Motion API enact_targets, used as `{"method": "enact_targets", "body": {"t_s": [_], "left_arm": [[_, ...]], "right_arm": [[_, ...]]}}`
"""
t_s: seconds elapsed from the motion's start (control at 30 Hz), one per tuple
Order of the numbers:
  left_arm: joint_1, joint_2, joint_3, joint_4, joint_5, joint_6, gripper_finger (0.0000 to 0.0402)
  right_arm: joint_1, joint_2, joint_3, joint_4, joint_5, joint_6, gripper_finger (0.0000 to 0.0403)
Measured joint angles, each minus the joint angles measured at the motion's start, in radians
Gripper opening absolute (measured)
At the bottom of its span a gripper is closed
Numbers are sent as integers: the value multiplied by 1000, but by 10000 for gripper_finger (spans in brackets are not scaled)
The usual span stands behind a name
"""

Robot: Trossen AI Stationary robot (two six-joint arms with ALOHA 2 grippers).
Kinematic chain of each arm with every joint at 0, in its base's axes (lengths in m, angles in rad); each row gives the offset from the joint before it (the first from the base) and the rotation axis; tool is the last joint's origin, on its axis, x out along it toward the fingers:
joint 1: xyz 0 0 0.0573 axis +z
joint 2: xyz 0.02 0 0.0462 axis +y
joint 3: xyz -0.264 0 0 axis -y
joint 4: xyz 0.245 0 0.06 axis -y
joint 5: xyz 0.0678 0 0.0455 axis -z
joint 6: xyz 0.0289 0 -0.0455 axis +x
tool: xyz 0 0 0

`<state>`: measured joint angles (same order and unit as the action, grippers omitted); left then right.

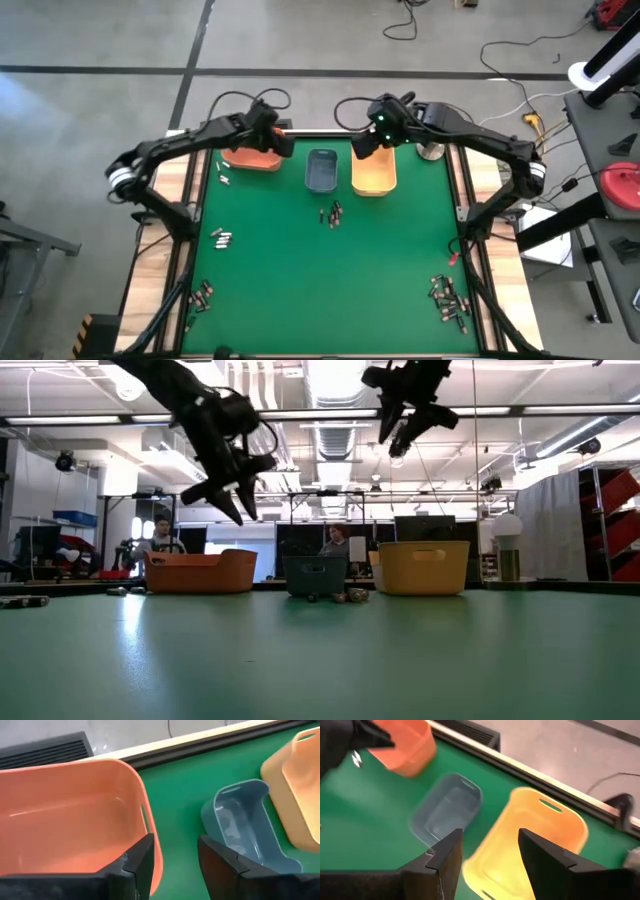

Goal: Sort batteries
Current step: Adjust the orange bin on the table

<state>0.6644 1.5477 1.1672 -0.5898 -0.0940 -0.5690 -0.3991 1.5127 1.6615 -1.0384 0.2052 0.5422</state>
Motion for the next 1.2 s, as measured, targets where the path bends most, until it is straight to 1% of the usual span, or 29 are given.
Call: {"method": "enact_targets", "body": {"t_s": [0.17, 0.27, 0.37, 0.63, 0.8, 0.87, 0.93, 1.1, 1.13, 1.2], "left_arm": [[15, 122, 91, -81, -3, 0, 148], [24, 186, 137, -137, -20, 1, 155], [30, 241, 165, -138, -14, 3, 159], [31, 337, 214, -166, 3, 25, 156], [32, 385, 227, -178, 7, 25, 151], [32, 400, 235, -179, 7, 25, 138], [32, 414, 248, -177, 7, 25, 112], [34, 432, 267, -199, 6, 36, 22], [34, 428, 268, -204, 6, 38, 11], [34, 419, 274, -221, 6, 45, 9]], "right_arm": [[10, 0, -19, -74, 6, -35, 179], [17, 0, -39, -76, 6, -45, 176], [21, 0, -57, -75, 6, -51, 176], [22, 0, -77, -74, 8, -92, 184], [22, 1, -86, -72, 8, -110, 181], [22, 1, -92, -72, 8, -116, 178], [22, 0, -97, -73, 8, -134, 176], [22, -1, -98, -94, 8, -151, 180], [22, -4, -98, -94, 8, -154, 181], [22, -11, -98, -95, 7, -162, 183]]}}
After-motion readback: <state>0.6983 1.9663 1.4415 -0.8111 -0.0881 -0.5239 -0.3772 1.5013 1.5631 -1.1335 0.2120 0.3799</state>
